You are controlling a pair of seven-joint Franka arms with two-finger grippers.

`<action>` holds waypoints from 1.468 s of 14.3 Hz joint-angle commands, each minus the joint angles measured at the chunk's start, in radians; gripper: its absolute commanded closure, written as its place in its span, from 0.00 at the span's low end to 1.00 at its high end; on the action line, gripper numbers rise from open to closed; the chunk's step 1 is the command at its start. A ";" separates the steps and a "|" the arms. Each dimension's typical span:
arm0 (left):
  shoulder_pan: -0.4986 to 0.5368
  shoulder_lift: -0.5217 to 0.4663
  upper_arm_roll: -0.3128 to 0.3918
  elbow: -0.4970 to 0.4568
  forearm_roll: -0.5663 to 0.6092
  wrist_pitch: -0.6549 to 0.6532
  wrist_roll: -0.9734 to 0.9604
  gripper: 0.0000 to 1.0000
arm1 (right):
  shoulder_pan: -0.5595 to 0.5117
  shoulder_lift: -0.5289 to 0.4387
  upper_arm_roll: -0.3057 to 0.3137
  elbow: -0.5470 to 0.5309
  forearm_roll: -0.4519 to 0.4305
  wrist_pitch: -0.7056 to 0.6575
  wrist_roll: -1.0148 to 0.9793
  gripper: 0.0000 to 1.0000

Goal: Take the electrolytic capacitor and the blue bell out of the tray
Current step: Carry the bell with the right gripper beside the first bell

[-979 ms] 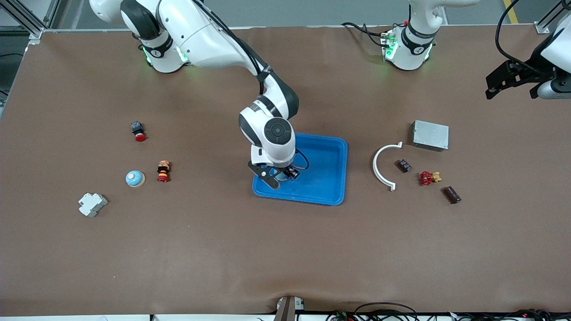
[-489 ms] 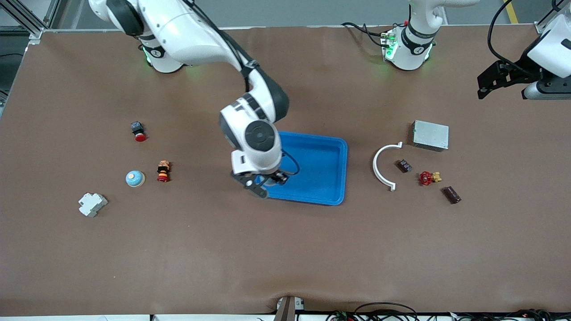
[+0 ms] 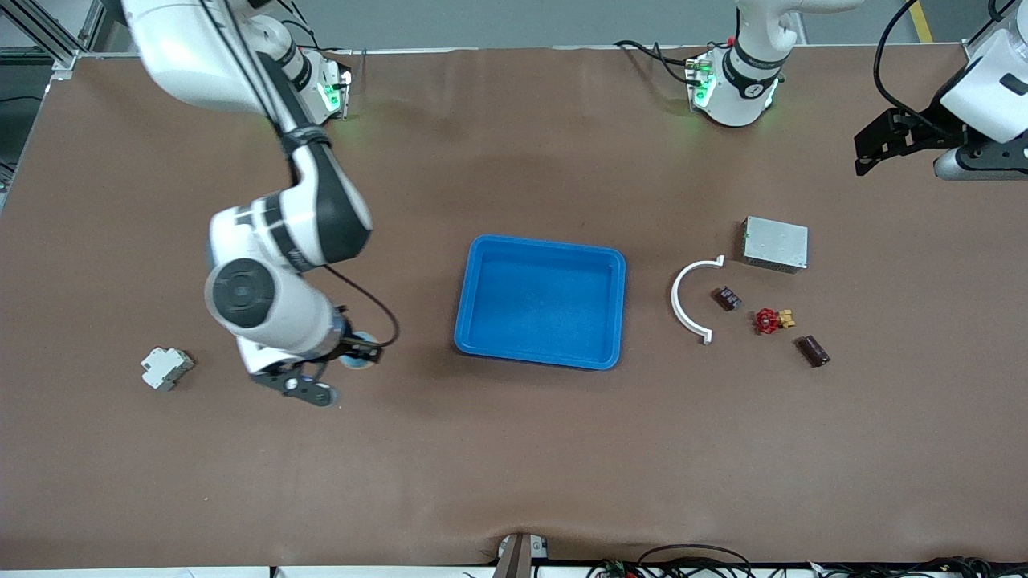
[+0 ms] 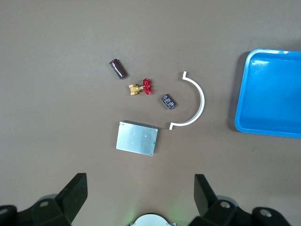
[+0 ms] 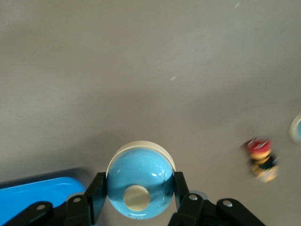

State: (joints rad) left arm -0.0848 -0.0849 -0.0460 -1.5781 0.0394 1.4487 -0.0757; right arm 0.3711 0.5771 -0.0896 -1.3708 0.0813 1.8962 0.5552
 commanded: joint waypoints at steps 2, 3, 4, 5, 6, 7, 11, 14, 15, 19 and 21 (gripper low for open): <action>0.016 -0.006 -0.003 0.020 -0.016 -0.013 -0.001 0.00 | -0.130 -0.088 0.021 -0.149 -0.005 0.050 -0.243 1.00; 0.016 -0.007 0.000 0.023 -0.018 -0.014 0.002 0.00 | -0.170 -0.086 0.021 -0.155 -0.003 0.066 -0.309 1.00; 0.016 -0.016 0.000 0.021 -0.018 -0.021 0.002 0.00 | -0.201 -0.083 0.022 -0.163 -0.002 0.078 -0.372 1.00; 0.016 -0.019 0.000 0.020 -0.018 -0.046 0.001 0.00 | -0.230 -0.079 0.022 -0.165 0.000 0.095 -0.421 1.00; 0.016 -0.021 0.000 0.021 -0.018 -0.048 -0.001 0.00 | -0.256 -0.076 0.022 -0.171 0.000 0.110 -0.467 1.00; 0.016 -0.016 0.000 0.021 -0.015 -0.044 -0.001 0.00 | -0.291 -0.069 0.022 -0.177 0.003 0.141 -0.532 1.00; 0.014 -0.016 0.000 0.021 -0.010 -0.038 -0.001 0.00 | -0.385 -0.013 0.025 -0.201 0.054 0.234 -0.717 1.00; 0.057 -0.010 -0.043 0.018 -0.015 -0.013 0.002 0.00 | -0.399 0.029 0.024 -0.203 0.052 0.267 -0.733 1.00; 0.133 -0.012 -0.123 0.015 -0.019 -0.013 0.014 0.00 | -0.405 0.049 0.025 -0.203 0.054 0.282 -0.736 1.00; 0.152 -0.019 -0.160 0.010 -0.009 -0.013 0.005 0.00 | -0.416 0.081 0.024 -0.215 0.054 0.342 -0.744 1.00; 0.152 -0.019 -0.161 0.009 -0.007 -0.013 0.007 0.00 | -0.435 0.099 0.025 -0.217 0.052 0.360 -0.758 1.00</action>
State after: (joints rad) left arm 0.0491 -0.0920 -0.1959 -1.5642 0.0394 1.4300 -0.0772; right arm -0.0249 0.6710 -0.0844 -1.5823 0.1154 2.2382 -0.1655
